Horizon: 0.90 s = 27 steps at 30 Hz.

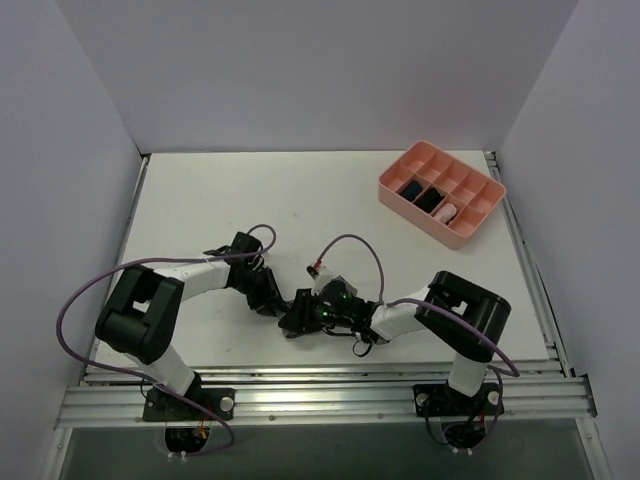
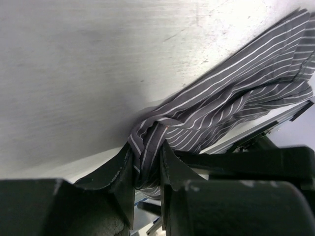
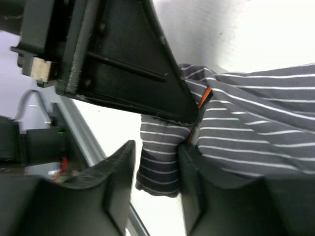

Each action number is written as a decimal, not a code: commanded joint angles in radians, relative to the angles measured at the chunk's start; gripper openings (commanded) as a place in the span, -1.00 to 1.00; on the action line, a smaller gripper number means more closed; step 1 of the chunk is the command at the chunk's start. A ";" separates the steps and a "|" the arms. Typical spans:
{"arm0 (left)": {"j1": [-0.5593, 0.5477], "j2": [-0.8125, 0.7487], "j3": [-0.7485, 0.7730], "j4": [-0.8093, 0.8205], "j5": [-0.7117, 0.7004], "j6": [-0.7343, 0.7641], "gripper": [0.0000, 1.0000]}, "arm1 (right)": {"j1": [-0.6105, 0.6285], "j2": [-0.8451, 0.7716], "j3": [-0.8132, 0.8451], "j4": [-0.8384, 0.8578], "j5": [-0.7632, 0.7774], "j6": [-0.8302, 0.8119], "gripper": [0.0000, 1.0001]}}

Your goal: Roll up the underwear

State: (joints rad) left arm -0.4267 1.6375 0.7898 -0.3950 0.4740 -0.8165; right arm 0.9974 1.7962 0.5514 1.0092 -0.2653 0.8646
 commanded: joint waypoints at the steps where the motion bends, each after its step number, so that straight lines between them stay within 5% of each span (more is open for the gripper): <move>1: -0.040 0.048 0.077 -0.108 -0.027 0.079 -0.95 | 0.021 -0.072 0.056 -0.535 0.138 -0.150 -0.24; 10: -0.093 0.093 0.210 -0.337 -0.175 0.108 -0.95 | 0.121 -0.273 0.269 -0.872 0.360 -0.326 -0.11; 27: -0.129 0.128 0.229 -0.384 -0.201 0.066 -0.95 | 0.308 -0.069 0.487 -0.983 0.620 -0.398 -0.10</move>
State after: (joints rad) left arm -0.5472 1.7454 1.0035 -0.7322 0.3214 -0.7513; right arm 1.2873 1.7039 0.9894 0.0830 0.2520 0.4911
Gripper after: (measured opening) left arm 0.268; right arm 0.453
